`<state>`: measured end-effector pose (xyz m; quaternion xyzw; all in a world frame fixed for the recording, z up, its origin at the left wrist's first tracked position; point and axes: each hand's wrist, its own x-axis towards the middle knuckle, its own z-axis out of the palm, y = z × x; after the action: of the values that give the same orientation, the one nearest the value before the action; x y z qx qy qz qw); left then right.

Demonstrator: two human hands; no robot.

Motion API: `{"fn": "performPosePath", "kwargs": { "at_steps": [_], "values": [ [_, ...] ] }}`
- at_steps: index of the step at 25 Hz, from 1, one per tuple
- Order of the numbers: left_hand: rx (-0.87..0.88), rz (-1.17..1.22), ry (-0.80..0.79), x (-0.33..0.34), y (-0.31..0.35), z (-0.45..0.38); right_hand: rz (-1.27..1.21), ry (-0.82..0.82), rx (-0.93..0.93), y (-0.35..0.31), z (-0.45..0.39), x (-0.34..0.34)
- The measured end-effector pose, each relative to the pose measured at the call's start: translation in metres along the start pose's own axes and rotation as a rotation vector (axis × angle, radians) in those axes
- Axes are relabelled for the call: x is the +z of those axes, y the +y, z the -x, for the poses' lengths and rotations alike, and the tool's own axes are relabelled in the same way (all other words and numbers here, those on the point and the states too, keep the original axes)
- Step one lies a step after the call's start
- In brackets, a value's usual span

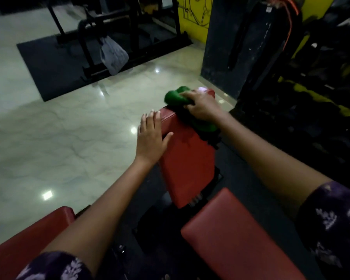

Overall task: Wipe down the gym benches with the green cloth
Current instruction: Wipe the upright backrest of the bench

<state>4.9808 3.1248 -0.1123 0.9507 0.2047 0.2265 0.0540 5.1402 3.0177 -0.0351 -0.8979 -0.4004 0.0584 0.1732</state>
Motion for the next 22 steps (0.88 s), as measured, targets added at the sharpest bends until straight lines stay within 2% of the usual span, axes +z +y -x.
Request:
{"fn": "performPosePath", "kwargs": {
  "at_steps": [2,3,5,7,9,13,15,18,20,22],
  "values": [
    [-0.03,0.074,-0.118,-0.008,0.007,-0.006,0.065,0.011,-0.101,-0.009,0.013,0.004],
    [-0.053,0.058,-0.199,-0.014,0.011,-0.011,0.143,0.027,-0.094,-0.004,0.012,-0.003],
    [-0.093,0.051,-0.307,-0.024,0.012,-0.017,0.27,0.06,0.067,0.008,0.002,-0.023],
    [-0.146,0.058,-0.405,-0.032,0.01,-0.02,0.271,0.07,0.206,0.002,-0.001,-0.029],
    [-0.18,0.017,-0.484,-0.038,0.014,-0.019,0.233,0.056,0.141,-0.026,0.008,-0.012],
    [-0.213,-0.028,-0.536,-0.044,0.02,-0.018,0.252,0.021,-0.061,-0.049,0.027,0.006],
    [-0.213,-0.029,-0.536,-0.045,0.019,-0.018,0.353,0.017,-0.004,-0.034,0.02,-0.01],
    [-0.197,-0.019,-0.557,-0.047,0.02,-0.021,0.402,0.013,0.186,-0.021,0.012,-0.028],
    [-0.195,-0.031,-0.545,-0.049,0.023,-0.022,0.371,0.039,0.162,-0.034,0.013,-0.022],
    [-0.192,-0.056,-0.547,-0.05,0.023,-0.021,0.339,0.026,0.056,-0.046,0.019,-0.005]
  ]
}}
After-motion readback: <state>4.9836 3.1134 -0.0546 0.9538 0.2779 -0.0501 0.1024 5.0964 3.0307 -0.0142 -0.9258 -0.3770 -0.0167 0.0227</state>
